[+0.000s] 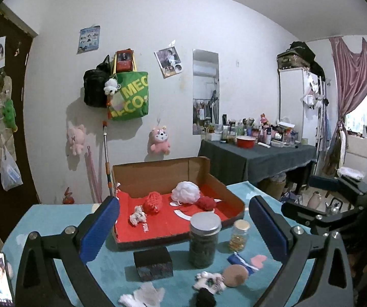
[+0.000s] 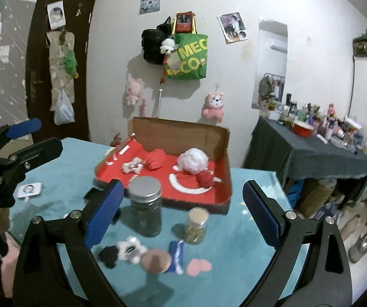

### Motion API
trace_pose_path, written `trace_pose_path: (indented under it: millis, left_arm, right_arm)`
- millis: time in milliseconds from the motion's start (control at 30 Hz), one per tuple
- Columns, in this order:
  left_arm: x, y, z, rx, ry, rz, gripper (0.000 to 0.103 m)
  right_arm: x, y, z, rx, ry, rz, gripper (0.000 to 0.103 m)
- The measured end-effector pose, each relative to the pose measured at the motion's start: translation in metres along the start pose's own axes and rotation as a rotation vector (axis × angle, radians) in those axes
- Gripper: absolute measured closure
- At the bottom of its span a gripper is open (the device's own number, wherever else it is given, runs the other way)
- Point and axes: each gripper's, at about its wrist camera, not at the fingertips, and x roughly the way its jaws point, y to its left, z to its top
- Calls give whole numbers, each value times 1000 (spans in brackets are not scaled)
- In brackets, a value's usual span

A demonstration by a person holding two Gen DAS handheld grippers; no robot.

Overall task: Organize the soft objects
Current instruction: 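Withdraw both tools from the box back toward the items on the table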

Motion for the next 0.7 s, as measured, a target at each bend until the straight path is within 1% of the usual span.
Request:
trace_pose_path:
  millis: [167, 333, 433, 533, 700]
  left_arm:
    - [-17, -6, -3, -12, -10, -17, 0]
    - [-30, -9, -10, -27, -12, -30, 0]
    - [-31, -11, -20, -28, -5, -16, 0]
    - [-27, -13, -35, -40, 18, -12, 0]
    - [-20, -15, -67, -58, 39, 16, 0]
  right_arm:
    - [-22, 5, -9, -2, -30, -26, 7]
    - [-38, 8, -16, 4, -46, -24, 7]
    - [-45, 10, -22, -3, -58, -42, 7]
    - [-49, 13, -32, -2, -63, -53, 7]
    - [-48, 20, -57, 3, -67, -102, 6]
